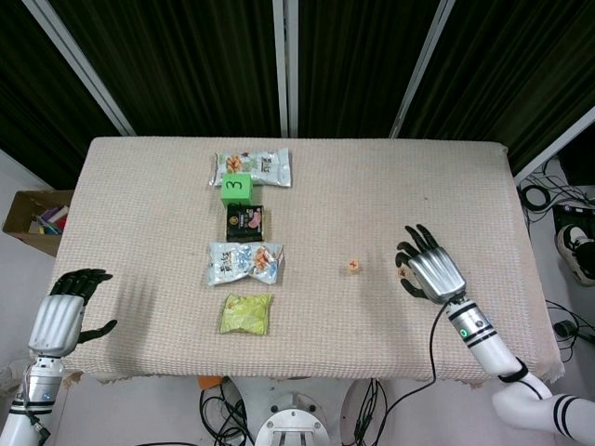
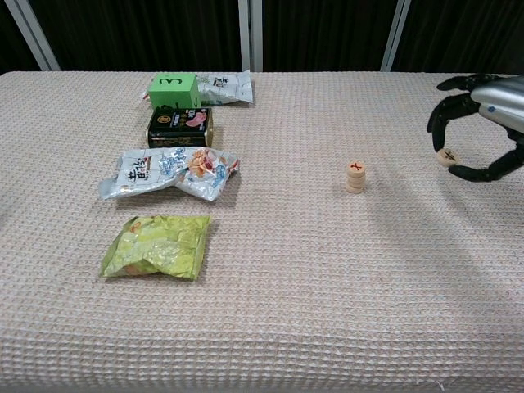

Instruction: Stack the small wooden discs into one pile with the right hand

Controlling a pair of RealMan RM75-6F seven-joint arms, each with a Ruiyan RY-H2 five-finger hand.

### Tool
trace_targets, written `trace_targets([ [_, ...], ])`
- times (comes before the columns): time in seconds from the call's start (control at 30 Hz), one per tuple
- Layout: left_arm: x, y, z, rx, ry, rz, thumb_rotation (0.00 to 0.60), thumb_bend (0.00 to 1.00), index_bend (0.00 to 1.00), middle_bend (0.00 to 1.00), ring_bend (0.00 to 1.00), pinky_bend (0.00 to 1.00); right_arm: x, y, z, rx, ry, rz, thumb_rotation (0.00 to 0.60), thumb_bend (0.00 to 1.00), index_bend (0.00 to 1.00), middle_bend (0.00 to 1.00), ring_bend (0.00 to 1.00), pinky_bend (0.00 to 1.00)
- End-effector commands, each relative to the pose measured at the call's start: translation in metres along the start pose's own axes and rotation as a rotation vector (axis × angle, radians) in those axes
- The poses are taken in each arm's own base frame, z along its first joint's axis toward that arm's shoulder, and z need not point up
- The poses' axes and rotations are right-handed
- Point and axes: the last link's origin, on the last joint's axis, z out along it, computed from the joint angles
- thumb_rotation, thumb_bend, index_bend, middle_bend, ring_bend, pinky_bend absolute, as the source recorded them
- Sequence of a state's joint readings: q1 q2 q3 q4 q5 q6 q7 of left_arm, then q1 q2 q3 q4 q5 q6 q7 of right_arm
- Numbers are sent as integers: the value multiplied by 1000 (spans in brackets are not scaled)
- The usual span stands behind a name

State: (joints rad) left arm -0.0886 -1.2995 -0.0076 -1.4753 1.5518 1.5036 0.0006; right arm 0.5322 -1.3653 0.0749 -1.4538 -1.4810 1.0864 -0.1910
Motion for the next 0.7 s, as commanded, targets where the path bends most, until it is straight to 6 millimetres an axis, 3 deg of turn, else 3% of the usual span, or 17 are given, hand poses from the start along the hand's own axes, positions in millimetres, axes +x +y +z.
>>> trace_targets([
  [0.03, -1, -1, -1, 5, 0, -4, 600, 85, 252, 222, 170, 184, 14, -18, 28, 45, -17, -19, 600, 318, 533, 294, 0, 0],
  [0.33, -4, -5, -3, 18, -5, -13, 600, 85, 252, 222, 169, 184, 7, -52, 64, 111, -69, -80, 600, 317, 531, 284, 0, 0],
  [0.7, -6, -7, -2, 18, -8, -16, 600, 85, 251, 222, 170, 184, 4, -60, 70, 120, -80, -95, 600, 317, 514, 278, 0, 0],
])
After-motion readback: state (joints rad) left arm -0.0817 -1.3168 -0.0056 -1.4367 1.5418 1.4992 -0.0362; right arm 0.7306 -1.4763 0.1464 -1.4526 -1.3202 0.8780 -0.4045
